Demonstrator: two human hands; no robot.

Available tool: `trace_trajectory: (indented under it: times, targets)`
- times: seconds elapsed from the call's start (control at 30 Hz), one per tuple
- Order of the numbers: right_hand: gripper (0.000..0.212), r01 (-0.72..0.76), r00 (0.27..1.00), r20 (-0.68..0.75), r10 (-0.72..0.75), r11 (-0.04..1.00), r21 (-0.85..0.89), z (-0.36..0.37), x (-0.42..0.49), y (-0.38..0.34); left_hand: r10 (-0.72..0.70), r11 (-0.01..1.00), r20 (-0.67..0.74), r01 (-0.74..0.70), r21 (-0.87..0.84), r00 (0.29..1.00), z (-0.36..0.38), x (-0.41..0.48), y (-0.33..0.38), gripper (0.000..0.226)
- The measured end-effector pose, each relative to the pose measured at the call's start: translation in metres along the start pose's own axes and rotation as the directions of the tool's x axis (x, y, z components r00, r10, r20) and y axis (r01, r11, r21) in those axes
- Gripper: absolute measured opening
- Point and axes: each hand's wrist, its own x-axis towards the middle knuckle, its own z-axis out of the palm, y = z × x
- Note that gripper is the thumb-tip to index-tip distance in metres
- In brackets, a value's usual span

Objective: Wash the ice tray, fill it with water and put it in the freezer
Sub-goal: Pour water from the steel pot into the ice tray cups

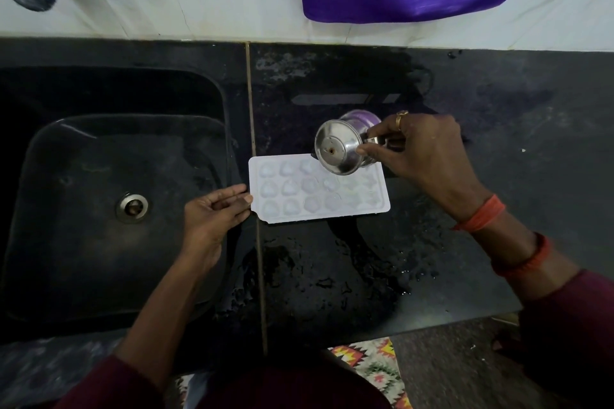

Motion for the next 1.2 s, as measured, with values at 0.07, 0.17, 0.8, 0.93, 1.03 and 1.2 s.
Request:
trace_trajectory:
  times: [0.07,0.17,0.8,0.93,1.03,1.2]
  targets:
    - [0.03,0.004,1.0,0.003,-0.004,1.0,-0.007,0.0008,0.0008,-0.0003,-0.002,1.0,-0.002,0.002,-0.003,1.0,0.0002,0.0004,-0.0001,0.023]
    - [0.029,-0.002,1.0,0.004,0.002,1.0,0.0,0.0008,0.0017,-0.0004,-0.001,1.0,-0.006,0.001,0.001,1.0,0.0004,0.0006,-0.0004,0.024]
    - [0.03,0.017,1.0,0.015,-0.016,0.999,-0.035,0.0008,0.0038,-0.0019,0.017,1.0,-0.001,-0.017,0.01,1.0,0.0003,0.0002,-0.0015,0.029]
    - [0.03,0.025,1.0,0.012,-0.024,0.999,-0.032,0.0002,0.0039,-0.0019,0.017,1.0,0.0,-0.017,0.017,1.0,0.0002,0.0007,-0.001,0.031]
    - [0.029,0.03,0.999,0.016,-0.029,0.999,-0.036,0.0007,0.0038,-0.0024,0.011,1.0,-0.004,-0.011,0.023,1.0,0.001,0.0014,-0.0007,0.032]
    - [0.03,0.03,0.999,0.015,-0.029,0.999,-0.04,-0.001,0.0053,-0.0021,0.013,1.0,-0.005,-0.013,0.024,1.0,0.0009,0.0013,-0.0008,0.031]
